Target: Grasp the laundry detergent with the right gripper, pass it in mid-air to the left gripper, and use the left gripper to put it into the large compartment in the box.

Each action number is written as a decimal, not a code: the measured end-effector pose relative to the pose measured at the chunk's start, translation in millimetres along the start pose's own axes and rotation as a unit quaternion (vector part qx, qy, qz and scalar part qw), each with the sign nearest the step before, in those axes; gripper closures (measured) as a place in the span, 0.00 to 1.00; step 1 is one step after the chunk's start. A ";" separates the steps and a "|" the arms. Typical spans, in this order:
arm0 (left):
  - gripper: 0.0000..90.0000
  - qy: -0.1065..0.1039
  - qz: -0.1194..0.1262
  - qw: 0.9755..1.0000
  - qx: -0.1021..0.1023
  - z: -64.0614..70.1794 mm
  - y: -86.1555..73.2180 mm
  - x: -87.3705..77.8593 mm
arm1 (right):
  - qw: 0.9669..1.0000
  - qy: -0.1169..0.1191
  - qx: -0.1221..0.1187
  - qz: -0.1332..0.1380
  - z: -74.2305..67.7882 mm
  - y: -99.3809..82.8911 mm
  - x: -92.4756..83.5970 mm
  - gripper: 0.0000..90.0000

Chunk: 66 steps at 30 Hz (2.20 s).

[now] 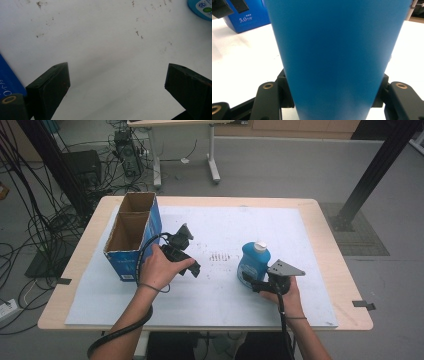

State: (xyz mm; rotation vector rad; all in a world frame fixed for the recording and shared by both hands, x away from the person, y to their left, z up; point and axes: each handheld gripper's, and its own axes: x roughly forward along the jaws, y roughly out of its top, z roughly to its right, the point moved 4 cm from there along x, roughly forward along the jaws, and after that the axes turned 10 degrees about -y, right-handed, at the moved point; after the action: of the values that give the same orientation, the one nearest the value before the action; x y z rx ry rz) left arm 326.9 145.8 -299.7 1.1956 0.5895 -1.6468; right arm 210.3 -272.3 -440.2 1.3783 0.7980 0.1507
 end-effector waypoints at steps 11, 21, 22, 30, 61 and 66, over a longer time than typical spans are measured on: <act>0.07 -0.003 0.001 1.000 0.006 3.1 -1.8 1.7 | 1.000 0.001 0.001 0.002 0.4 -1.1 0.0 0.44; 0.07 -0.006 0.002 1.000 0.006 4.4 -1.1 4.7 | 1.000 0.001 0.000 0.002 0.2 -1.1 0.0 0.44; 0.07 -0.006 0.001 1.000 0.006 4.4 -0.9 5.3 | 1.000 0.001 -0.001 0.002 0.2 -1.1 0.0 0.44; 0.07 -0.007 0.002 1.000 0.006 4.4 -0.9 6.6 | 1.000 0.001 -0.001 0.002 0.4 -0.9 0.0 0.44; 0.07 -0.004 0.004 1.000 0.008 7.6 -1.1 5.6 | 1.000 0.000 -0.002 0.004 -0.6 -1.6 -0.2 0.45; 0.07 -0.003 0.003 1.000 0.011 8.1 -0.9 4.3 | 1.000 0.000 -0.003 0.004 -0.7 -1.6 -0.2 0.45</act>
State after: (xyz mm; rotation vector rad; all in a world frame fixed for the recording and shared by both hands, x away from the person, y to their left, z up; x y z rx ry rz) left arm 322.4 137.8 -300.6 1.2064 0.5654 -1.6554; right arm 209.1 -272.2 -441.5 1.3758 0.7912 0.1584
